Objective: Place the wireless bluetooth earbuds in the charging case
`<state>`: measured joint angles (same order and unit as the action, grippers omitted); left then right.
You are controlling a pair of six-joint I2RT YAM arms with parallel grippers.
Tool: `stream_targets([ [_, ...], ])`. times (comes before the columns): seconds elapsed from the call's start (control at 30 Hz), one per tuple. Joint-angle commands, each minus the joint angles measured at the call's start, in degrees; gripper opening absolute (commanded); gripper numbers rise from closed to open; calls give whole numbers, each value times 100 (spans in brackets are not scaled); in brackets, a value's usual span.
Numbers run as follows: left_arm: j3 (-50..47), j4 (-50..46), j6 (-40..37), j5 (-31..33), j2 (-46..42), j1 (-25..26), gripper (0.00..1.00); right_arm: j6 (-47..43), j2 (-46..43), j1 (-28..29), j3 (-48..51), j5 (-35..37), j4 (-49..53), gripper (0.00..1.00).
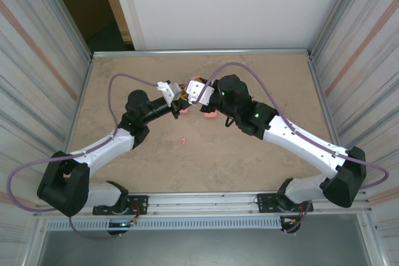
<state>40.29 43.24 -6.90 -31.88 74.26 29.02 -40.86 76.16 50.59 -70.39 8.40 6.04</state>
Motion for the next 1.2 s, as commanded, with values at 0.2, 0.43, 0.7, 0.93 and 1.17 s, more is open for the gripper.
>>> stream_targets([
  [0.2, 127, 493, -51, 2, -35, 57, 0, 228, 31, -40, -175, -358, 292, 27],
  [0.43, 93, 820, 135, -99, 28, 60, 0, 240, 33, -88, -304, -546, 377, 29],
  [0.7, 2, 1080, 265, -127, -35, 56, 0, 348, -44, -171, -360, -877, 433, 31],
  [0.93, -25, 1212, 328, -131, -51, 61, 0, 408, -76, -215, -361, -1013, 519, 32],
  [1.17, -71, 1252, 329, -139, -139, 60, 0, 508, -106, -276, -248, -1176, 508, 32],
])
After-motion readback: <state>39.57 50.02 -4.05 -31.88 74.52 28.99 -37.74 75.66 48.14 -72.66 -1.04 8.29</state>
